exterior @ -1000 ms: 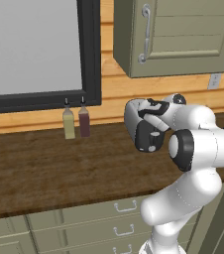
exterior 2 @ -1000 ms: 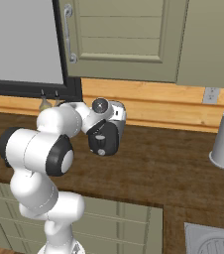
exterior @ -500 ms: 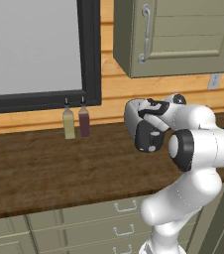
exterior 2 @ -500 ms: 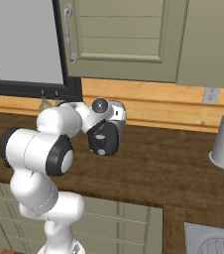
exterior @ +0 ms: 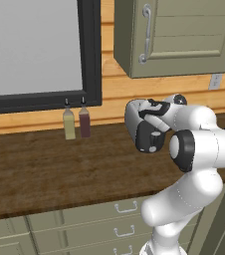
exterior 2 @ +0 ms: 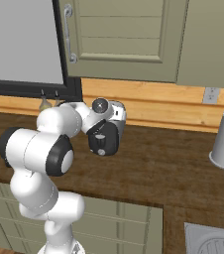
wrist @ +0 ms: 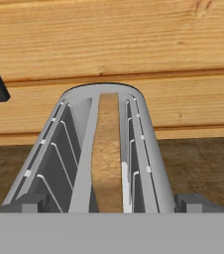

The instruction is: Start the toaster. Once the lever pops up, take the bread to the plate on the dining counter.

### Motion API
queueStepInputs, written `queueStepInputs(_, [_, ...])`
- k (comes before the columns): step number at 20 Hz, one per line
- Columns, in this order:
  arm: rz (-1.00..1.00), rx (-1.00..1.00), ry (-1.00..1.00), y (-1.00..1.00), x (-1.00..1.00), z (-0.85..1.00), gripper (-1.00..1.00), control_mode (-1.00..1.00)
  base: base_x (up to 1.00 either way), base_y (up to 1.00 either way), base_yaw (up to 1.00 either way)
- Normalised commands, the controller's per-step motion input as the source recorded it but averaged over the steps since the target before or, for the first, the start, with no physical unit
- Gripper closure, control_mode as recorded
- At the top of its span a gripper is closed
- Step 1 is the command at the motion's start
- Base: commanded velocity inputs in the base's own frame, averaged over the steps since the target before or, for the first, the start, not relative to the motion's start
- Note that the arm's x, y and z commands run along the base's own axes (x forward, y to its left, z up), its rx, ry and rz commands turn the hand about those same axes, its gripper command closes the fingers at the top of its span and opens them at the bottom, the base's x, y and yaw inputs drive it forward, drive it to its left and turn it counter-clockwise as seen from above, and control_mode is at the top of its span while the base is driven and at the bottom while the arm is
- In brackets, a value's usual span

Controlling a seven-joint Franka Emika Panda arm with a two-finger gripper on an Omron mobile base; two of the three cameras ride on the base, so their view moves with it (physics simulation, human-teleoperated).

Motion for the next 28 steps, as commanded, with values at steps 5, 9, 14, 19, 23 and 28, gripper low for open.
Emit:
queueStepInputs(5, [0.00,0.00,0.00,0.00,0.00,0.00,-1.00,-1.00,0.00,0.00,0.00])
queueStepInputs(9, [0.00,0.00,0.00,0.00,0.00,0.00,-1.00,-1.00,0.00,0.00,0.00])
queueStepInputs(14, [0.00,0.00,0.00,0.00,0.00,0.00,-1.00,-1.00,0.00,0.00,0.00])
queueStepInputs(19, [0.00,0.00,0.00,0.00,0.00,0.00,-1.00,-1.00,0.00,0.00,0.00])
queueStepInputs(23, [0.00,0.00,0.00,0.00,0.00,0.00,-1.00,-1.00,0.00,0.00,0.00])
queueStepInputs(28, [0.00,0.00,0.00,0.00,0.00,0.00,-1.00,-1.00,0.00,0.00,0.00])
